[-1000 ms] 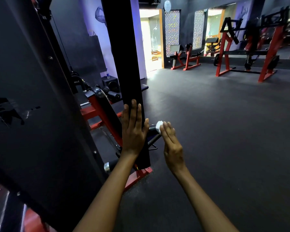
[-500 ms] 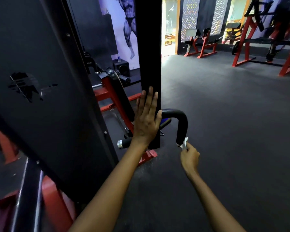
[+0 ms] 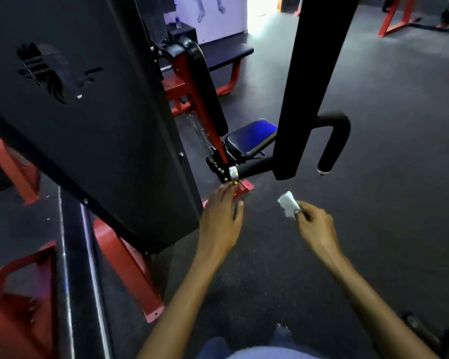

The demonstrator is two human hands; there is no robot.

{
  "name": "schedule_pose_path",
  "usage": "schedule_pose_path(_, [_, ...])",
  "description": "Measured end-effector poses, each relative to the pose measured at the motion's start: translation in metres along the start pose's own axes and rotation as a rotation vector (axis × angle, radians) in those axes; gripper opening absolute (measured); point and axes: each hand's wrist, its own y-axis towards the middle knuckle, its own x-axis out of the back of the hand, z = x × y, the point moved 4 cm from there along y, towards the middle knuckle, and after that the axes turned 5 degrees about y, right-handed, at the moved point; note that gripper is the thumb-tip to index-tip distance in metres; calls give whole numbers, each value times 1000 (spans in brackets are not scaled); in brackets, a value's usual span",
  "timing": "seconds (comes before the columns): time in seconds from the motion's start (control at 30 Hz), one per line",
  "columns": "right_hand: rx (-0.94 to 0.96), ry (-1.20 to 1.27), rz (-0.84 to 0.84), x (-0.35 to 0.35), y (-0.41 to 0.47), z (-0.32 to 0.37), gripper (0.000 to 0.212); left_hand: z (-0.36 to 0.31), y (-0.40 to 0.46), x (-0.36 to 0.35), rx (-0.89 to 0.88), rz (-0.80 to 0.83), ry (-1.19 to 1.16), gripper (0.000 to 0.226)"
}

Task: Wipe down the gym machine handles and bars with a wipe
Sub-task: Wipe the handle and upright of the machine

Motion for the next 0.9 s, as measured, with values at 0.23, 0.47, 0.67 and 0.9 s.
schedule_pose_path(0.23, [-71, 24, -41, -31, -28, -1, 35, 50, -12, 2, -2, 100, 28, 44])
schedule_pose_path(0.47, [135, 10, -326, -45, -5, 36, 41, 73, 32, -5, -141, 141, -50, 44])
schedule_pose_path(0.67, [243, 1, -571, -49, 45, 52, 42, 71, 125, -13, -302, 84, -128, 43])
schedule_pose_path(0.9, [220, -8, -691, -63, 61, 59, 48, 41, 205, -23, -615, 83, -167, 44])
